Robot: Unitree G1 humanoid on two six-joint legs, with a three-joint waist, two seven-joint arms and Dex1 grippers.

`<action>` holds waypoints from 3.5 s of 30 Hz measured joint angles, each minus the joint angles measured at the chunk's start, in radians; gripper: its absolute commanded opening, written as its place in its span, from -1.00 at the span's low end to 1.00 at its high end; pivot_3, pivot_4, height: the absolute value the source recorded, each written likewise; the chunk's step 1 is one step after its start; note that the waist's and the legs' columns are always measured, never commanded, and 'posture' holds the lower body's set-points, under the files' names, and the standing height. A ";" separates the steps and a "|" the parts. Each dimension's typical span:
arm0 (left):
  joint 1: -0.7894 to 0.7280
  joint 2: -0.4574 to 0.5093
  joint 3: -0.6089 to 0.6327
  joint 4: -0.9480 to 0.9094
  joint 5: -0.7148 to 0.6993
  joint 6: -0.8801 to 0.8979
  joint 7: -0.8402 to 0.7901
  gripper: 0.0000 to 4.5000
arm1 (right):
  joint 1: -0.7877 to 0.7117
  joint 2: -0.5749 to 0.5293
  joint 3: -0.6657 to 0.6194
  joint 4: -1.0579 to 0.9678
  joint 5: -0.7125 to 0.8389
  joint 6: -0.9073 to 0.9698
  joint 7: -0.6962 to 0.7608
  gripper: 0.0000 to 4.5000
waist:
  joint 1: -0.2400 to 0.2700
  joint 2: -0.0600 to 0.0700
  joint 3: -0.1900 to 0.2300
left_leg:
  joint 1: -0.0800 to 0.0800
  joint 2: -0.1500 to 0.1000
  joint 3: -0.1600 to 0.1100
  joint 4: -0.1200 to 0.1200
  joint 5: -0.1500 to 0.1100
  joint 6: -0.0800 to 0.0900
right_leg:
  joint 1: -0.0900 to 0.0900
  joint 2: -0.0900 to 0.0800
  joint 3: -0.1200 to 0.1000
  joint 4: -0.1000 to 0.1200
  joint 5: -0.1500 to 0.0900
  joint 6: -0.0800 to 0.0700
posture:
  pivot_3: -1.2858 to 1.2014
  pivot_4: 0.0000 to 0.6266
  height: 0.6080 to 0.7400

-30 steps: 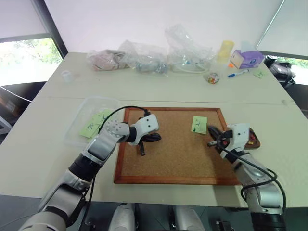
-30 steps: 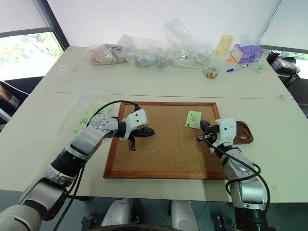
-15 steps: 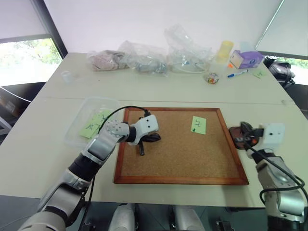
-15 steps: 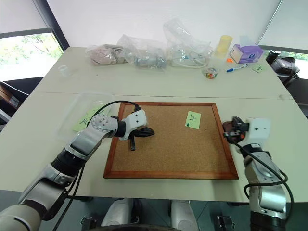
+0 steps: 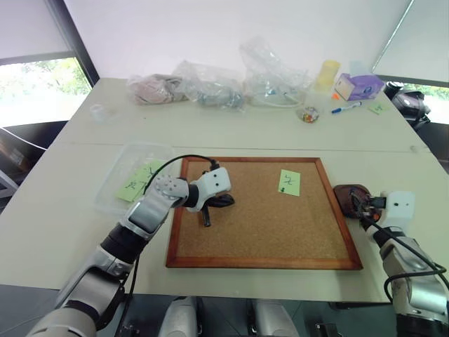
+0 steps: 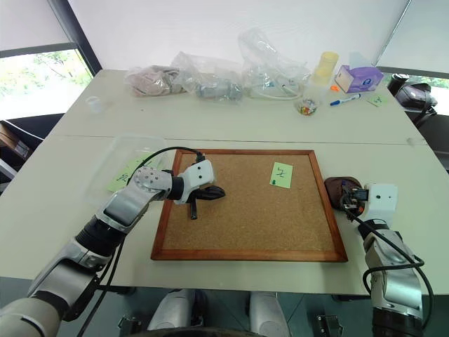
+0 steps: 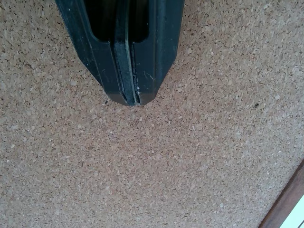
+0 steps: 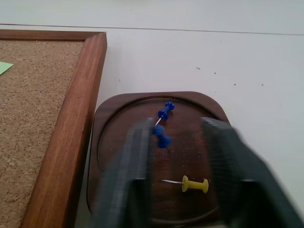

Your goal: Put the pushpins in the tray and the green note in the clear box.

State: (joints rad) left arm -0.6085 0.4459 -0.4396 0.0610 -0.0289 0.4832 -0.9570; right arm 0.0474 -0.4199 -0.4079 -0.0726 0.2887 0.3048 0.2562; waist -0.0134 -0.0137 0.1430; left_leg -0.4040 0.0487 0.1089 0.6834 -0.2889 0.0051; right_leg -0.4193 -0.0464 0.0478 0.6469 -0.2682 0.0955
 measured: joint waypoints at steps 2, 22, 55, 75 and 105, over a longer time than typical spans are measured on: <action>0.000 0.000 0.000 0.000 0.000 0.000 0.000 -1.00 | 0.000 0.000 0.000 0.000 -0.001 0.000 0.000 0.97 | 0.000 0.000 0.000 | 0.000 0.000 0.000 0.000 0.000 0.000 | 0.000 0.000 0.000 0.000 0.000 0.000 | 0.03 -0.52 0.96; 0.000 -0.003 0.000 0.004 0.000 -0.009 0.001 -1.00 | -0.066 0.067 -0.143 -0.049 0.238 0.067 -0.056 0.97 | 0.001 0.000 0.000 | 0.000 0.001 -0.001 0.000 0.000 0.000 | 0.000 -0.001 0.000 0.000 0.000 0.000 | 0.03 -0.52 0.96; 0.009 -0.004 0.002 -0.013 0.010 -0.001 0.007 -1.00 | -0.148 0.090 0.372 -0.048 0.010 0.050 0.144 0.19 | 0.000 0.000 0.000 | -0.001 0.000 -0.002 0.000 0.000 0.000 | 0.000 0.000 -0.001 -0.001 0.000 0.000 | 0.03 -0.52 0.96; 0.010 -0.001 0.002 -0.015 0.012 0.000 0.006 -1.00 | -0.134 0.095 0.352 -0.079 -0.010 0.031 0.140 -0.97 | -0.001 0.000 0.000 | -0.001 0.000 -0.002 0.000 0.000 0.000 | -0.001 0.000 -0.001 -0.001 0.000 0.000 | 0.03 -0.52 0.96; -0.466 -0.385 0.518 0.530 -0.479 0.534 0.130 0.98 | -0.163 0.004 0.315 -0.353 -0.009 0.106 0.167 -1.00 | 0.000 -0.010 0.009 | -0.007 -0.002 -0.004 -0.001 0.000 0.001 | -0.007 0.001 -0.002 -0.001 0.001 0.007 | 0.03 -0.52 0.96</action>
State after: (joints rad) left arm -1.0742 0.0610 0.0784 0.5907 -0.5078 1.0170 -0.8275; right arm -0.1159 -0.4159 -0.0930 -0.4260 0.2802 0.4109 0.4236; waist -0.0138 -0.0242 0.1523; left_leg -0.4113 0.0463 0.1047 0.6823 -0.2888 0.0059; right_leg -0.4263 -0.0456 0.0455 0.6457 -0.2675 0.1021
